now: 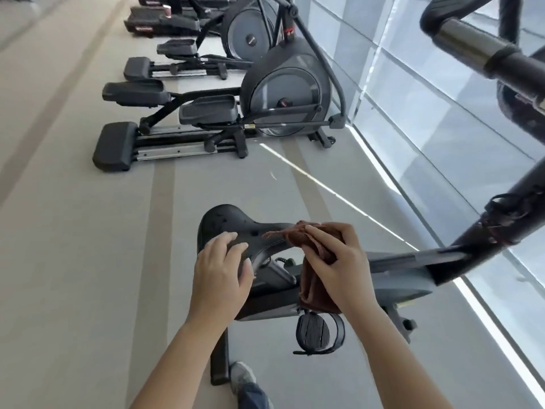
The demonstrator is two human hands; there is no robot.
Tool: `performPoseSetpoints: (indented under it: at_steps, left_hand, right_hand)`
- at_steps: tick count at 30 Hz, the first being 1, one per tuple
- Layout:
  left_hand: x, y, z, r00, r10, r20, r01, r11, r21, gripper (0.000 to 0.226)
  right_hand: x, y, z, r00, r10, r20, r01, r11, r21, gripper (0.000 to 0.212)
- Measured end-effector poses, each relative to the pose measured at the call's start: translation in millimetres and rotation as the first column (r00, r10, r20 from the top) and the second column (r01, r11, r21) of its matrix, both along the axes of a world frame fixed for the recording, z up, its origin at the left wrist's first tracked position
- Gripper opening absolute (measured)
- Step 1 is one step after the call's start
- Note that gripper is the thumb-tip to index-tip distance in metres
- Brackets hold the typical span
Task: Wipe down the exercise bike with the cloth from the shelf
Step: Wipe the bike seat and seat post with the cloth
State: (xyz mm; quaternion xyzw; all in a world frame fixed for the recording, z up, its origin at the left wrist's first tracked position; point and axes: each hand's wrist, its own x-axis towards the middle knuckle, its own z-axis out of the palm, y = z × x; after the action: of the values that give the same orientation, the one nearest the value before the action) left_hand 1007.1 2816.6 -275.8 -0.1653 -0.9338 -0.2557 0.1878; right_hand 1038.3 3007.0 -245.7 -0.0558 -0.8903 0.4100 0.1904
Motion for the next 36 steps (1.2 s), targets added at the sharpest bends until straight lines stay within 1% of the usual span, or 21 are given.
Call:
performPoseSetpoints:
  at_steps: [2,4,7,10,13,16,18,20,23,25,28,32,34,36]
  left_hand:
    - [-10,-8,-7,0.999,0.016,0.040,-0.015,1.000,-0.020,0.033]
    - [-23,-17,-15,0.998,0.026,0.062,-0.023,0.999,-0.046,0.029]
    - [-47,-30,-22,0.992,0.055,0.117,-0.046,0.996,-0.080,0.038]
    - [-68,-39,-29,0.987,0.064,0.146,-0.051,0.995,-0.091,0.042]
    - [-83,-42,-39,0.979,0.072,0.191,-0.056,0.994,-0.091,0.043]
    - [-92,-43,-50,0.965,0.089,0.246,-0.069,0.994,-0.090,0.045]
    - [-95,-44,-57,0.954,0.092,0.286,-0.070,0.994,-0.088,0.047]
    - [-98,-43,-62,0.947,0.086,0.308,-0.058,0.993,-0.101,0.049]
    - [-100,-41,-64,0.938,0.093,0.335,-0.065,0.994,-0.093,0.051]
    - [-99,-40,-63,0.932,0.098,0.350,-0.077,0.994,-0.073,0.052]
    - [-95,-38,-63,0.927,0.118,0.355,-0.092,0.992,-0.089,0.054]
    - [-92,-31,-66,0.923,0.149,0.354,-0.119,0.987,-0.105,0.061]
    - [-89,-26,-67,0.913,0.166,0.374,-0.143,0.986,-0.090,0.065]
    - [-88,-21,-67,0.892,0.188,0.411,-0.198,0.980,-0.017,0.066]
  right_hand:
    - [-16,-7,-11,0.999,0.037,0.040,-0.038,0.999,0.038,0.033]
    - [-36,-15,-21,0.995,0.066,0.078,-0.072,0.995,0.068,0.032]
    - [-73,-27,-32,0.988,0.113,0.106,-0.126,0.984,0.123,0.031]
    - [-113,-42,-44,0.981,0.157,0.118,-0.180,0.958,0.222,0.029]
    - [-138,-55,-64,0.961,0.180,0.210,-0.243,0.912,0.331,0.029]
    - [-144,-58,-82,0.936,0.143,0.321,-0.266,0.887,0.378,0.038]
    - [-143,-55,-88,0.928,0.156,0.338,-0.288,0.876,0.387,0.048]
    - [-142,-52,-91,0.925,0.183,0.333,-0.313,0.863,0.397,0.053]
    - [-152,-52,-92,0.926,0.213,0.310,-0.322,0.877,0.358,0.046]
    - [-170,-60,-90,0.905,0.261,0.337,-0.359,0.892,0.274,0.041]
    - [-203,-75,-88,0.844,0.357,0.400,-0.434,0.893,0.120,0.038]
    - [-218,-67,-86,0.739,0.499,0.454,-0.553,0.833,-0.015,0.040]
    - [-211,-50,-85,0.696,0.545,0.467,-0.606,0.795,-0.024,0.042]
    - [-204,-32,-87,0.659,0.574,0.486,-0.651,0.759,-0.015,0.043]
